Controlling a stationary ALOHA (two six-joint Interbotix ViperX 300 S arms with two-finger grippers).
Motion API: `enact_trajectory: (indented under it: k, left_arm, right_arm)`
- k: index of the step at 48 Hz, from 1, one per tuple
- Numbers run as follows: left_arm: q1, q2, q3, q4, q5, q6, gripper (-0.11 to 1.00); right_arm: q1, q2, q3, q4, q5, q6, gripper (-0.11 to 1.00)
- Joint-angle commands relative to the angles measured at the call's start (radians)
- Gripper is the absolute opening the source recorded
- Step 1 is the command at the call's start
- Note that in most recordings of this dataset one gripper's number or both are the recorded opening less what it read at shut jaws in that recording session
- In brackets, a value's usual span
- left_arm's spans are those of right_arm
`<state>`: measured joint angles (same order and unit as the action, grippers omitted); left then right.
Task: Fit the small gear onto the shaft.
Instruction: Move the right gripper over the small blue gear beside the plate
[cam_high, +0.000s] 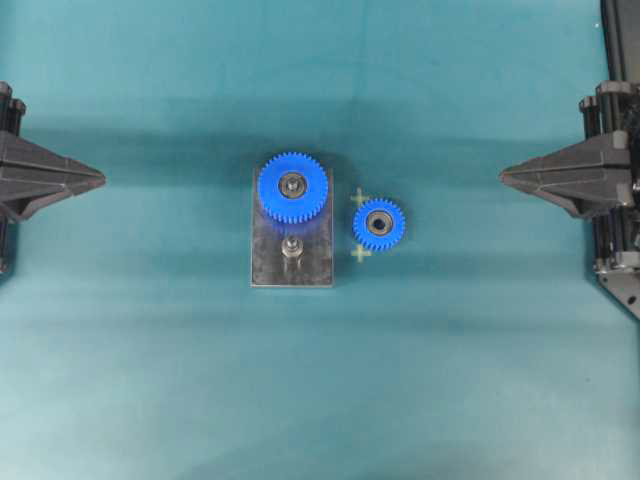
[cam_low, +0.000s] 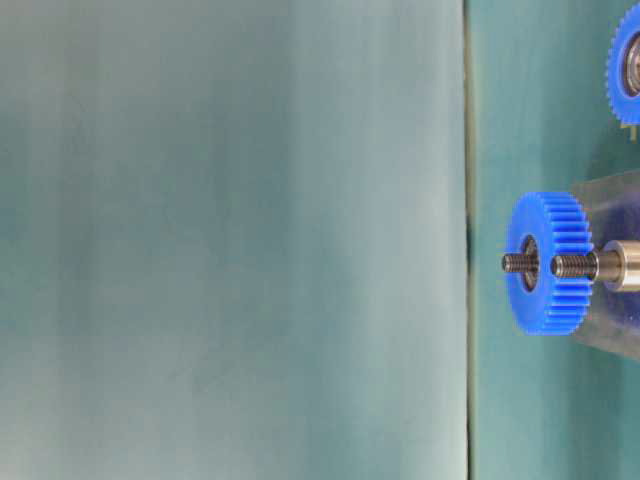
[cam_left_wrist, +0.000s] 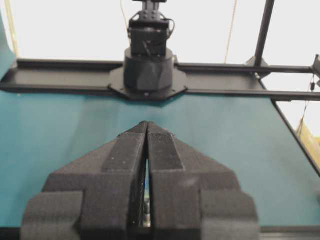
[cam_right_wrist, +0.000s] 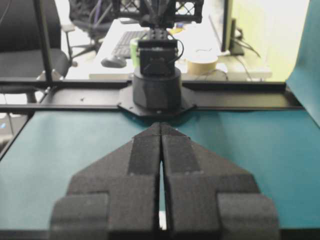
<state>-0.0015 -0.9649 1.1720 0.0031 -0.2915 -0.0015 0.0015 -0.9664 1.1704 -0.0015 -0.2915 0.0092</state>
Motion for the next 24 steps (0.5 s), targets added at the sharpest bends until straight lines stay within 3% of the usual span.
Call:
enact_trajectory:
  k: [1,6,9,15,24]
  left_arm:
    - [0.0,0.023,-0.021,0.009,0.018,-0.032,0.0]
    - [0.002,0.055,-0.06,0.009,0.066,-0.041,0.0]
    - [0.002,0.083,-0.086,0.009,0.101,-0.04,0.0]
    - [0.002,0.138,-0.101,0.009,0.149,-0.041,0.0]
    - [0.002,0.236,-0.129,0.009,0.206,-0.038,0.0]
  right_arm:
    - [-0.008,0.012,-0.003,0.009,-0.003,0.006,0.01]
    - [-0.011,0.009,-0.005,0.118,0.069,0.052,0.01]
    - [-0.017,0.009,-0.005,0.16,0.133,0.083,0.01]
    - [-0.04,0.021,-0.02,0.161,0.262,0.104,0.01]
    - [-0.135,0.133,-0.087,0.161,0.492,0.104,0.01]
